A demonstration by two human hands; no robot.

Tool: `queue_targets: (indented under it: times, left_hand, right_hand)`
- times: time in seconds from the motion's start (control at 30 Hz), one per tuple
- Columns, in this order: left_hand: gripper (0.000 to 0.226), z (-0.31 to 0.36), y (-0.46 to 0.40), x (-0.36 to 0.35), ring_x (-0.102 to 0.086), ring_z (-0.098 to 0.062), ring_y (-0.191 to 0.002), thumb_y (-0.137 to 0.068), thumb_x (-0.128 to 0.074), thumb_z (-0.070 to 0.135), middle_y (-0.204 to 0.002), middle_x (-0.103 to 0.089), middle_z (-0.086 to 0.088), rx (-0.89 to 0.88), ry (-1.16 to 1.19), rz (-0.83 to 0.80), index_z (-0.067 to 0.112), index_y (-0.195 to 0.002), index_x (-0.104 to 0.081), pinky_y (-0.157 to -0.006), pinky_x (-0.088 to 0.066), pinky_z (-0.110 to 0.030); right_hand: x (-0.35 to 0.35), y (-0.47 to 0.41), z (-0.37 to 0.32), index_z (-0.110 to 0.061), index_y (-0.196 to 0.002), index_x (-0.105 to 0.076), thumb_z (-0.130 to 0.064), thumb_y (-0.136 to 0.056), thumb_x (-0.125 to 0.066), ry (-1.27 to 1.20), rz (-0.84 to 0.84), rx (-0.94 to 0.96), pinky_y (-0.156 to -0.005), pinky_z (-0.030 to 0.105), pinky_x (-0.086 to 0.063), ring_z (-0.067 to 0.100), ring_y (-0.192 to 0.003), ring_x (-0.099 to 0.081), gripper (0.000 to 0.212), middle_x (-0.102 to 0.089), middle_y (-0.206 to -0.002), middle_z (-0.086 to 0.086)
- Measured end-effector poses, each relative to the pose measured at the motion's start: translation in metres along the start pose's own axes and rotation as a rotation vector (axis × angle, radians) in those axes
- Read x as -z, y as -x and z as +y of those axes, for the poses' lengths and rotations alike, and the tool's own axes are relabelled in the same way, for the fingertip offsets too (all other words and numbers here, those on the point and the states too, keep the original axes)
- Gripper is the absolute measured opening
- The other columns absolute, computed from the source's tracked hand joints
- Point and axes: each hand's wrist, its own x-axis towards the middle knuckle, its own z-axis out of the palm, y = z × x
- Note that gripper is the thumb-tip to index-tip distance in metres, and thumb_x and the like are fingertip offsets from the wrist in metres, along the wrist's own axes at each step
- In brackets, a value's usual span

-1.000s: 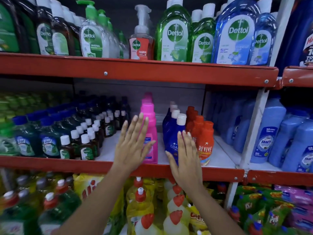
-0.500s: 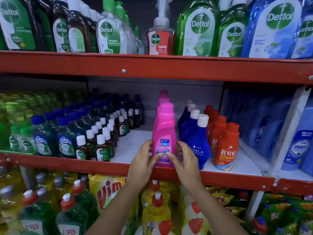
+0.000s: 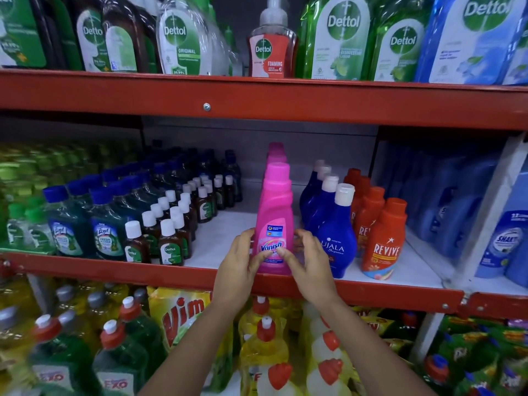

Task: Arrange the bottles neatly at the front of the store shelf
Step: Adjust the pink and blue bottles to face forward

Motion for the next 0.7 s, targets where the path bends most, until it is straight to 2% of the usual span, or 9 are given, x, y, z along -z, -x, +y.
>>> queue_targets:
  times: [0.1, 0.17, 0.27, 0.37, 0.43, 0.5, 0.53, 0.6, 0.7]
  left_hand:
    - [0.052, 0.002, -0.002, 0.002, -0.053, 0.001, -0.101, -0.091, -0.051, 0.048, -0.126, -0.054, 0.0, 0.018, 0.007, -0.015, 0.019, -0.134, -0.041, -0.078, -0.05, -0.018]
    - [0.051, 0.005, -0.003, 0.003, -0.05, 0.009, -0.103, -0.092, -0.052, 0.048, -0.124, -0.051, 0.005, 0.045, 0.039, 0.0, 0.02, -0.133, -0.042, -0.08, -0.044, -0.007]
    - [0.044, 0.011, 0.005, 0.008, -0.047, 0.006, -0.111, -0.095, -0.052, 0.042, -0.123, -0.051, 0.005, 0.092, 0.118, 0.148, 0.017, -0.131, -0.047, -0.087, -0.037, -0.005]
    - [0.031, 0.024, 0.017, 0.002, -0.05, -0.004, -0.109, -0.1, -0.049, 0.033, -0.117, -0.053, 0.002, 0.01, 0.053, 0.293, 0.015, -0.124, -0.052, -0.086, -0.043, -0.008]
    - [0.029, 0.056, 0.018, -0.024, -0.053, -0.009, -0.108, -0.099, -0.048, 0.032, -0.116, -0.053, 0.004, -0.081, 0.037, 0.226, 0.015, -0.122, -0.053, -0.087, -0.047, -0.016]
    - [0.031, 0.09, 0.017, -0.053, -0.052, -0.01, -0.115, -0.101, -0.047, 0.03, -0.123, -0.055, 0.003, -0.114, 0.059, 0.107, 0.017, -0.128, -0.052, -0.092, -0.045, -0.02]
    - [0.034, 0.095, 0.013, -0.061, -0.049, -0.009, -0.121, -0.102, -0.046, 0.03, -0.131, -0.054, 0.002, -0.108, 0.082, 0.066, 0.017, -0.133, -0.049, -0.096, -0.041, -0.017]
    - [0.044, 0.098, 0.002, -0.07, -0.037, -0.007, -0.134, -0.102, -0.041, 0.033, -0.146, -0.043, 0.004, -0.078, 0.152, 0.025, 0.017, -0.144, -0.039, -0.105, -0.03, -0.011]
    - [0.056, 0.09, -0.011, -0.082, -0.026, -0.008, -0.142, -0.102, -0.036, 0.04, -0.156, -0.028, 0.005, 0.062, 0.261, -0.082, 0.02, -0.152, -0.023, -0.115, -0.025, -0.026]
  right_hand:
    - [0.0, 0.001, -0.004, -0.016, -0.131, -0.047, -0.034, -0.089, -0.062, -0.028, 0.003, 0.011, -0.067, -0.005, -0.041, -0.01, -0.095, -0.051, 0.048, -0.055, -0.123, 0.003]
    - [0.002, 0.003, -0.009, -0.016, -0.13, -0.049, -0.032, -0.087, -0.064, -0.109, 0.026, 0.011, -0.069, 0.0, -0.045, -0.005, -0.098, -0.054, 0.048, -0.056, -0.122, 0.0]
    - [0.007, 0.016, -0.01, -0.019, -0.121, -0.058, -0.029, -0.087, -0.065, -0.153, 0.227, 0.055, -0.076, 0.013, -0.053, 0.001, -0.1, -0.06, 0.036, -0.06, -0.114, -0.004]
    - [0.026, 0.031, -0.007, -0.016, -0.111, -0.061, -0.021, -0.088, -0.065, -0.145, 0.432, 0.125, -0.074, 0.015, -0.052, 0.006, -0.097, -0.061, 0.023, -0.062, -0.106, 0.002]
    - [0.061, 0.034, 0.003, -0.017, -0.11, -0.06, -0.021, -0.088, -0.065, -0.132, 0.525, 0.106, -0.077, 0.017, -0.052, 0.006, -0.099, -0.059, 0.023, -0.061, -0.107, 0.002]
    - [0.091, 0.032, 0.015, -0.016, -0.114, -0.058, -0.023, -0.089, -0.064, -0.109, 0.536, 0.084, -0.084, 0.025, -0.052, 0.009, -0.104, -0.058, 0.026, -0.06, -0.111, 0.0]
    - [0.093, 0.029, 0.017, -0.015, -0.117, -0.057, -0.023, -0.09, -0.063, -0.115, 0.512, 0.07, -0.087, 0.025, -0.052, 0.01, -0.107, -0.057, 0.029, -0.06, -0.114, 0.0]
    - [0.088, 0.026, 0.017, -0.012, -0.123, -0.056, -0.023, -0.091, -0.062, -0.117, 0.459, 0.049, -0.089, 0.01, -0.045, 0.009, -0.111, -0.056, 0.035, -0.06, -0.12, 0.001]
    - [0.081, 0.023, 0.016, -0.007, -0.128, -0.056, -0.021, -0.093, -0.058, -0.139, 0.404, 0.027, -0.079, -0.005, -0.036, -0.013, -0.104, -0.053, 0.037, -0.059, -0.12, -0.002]
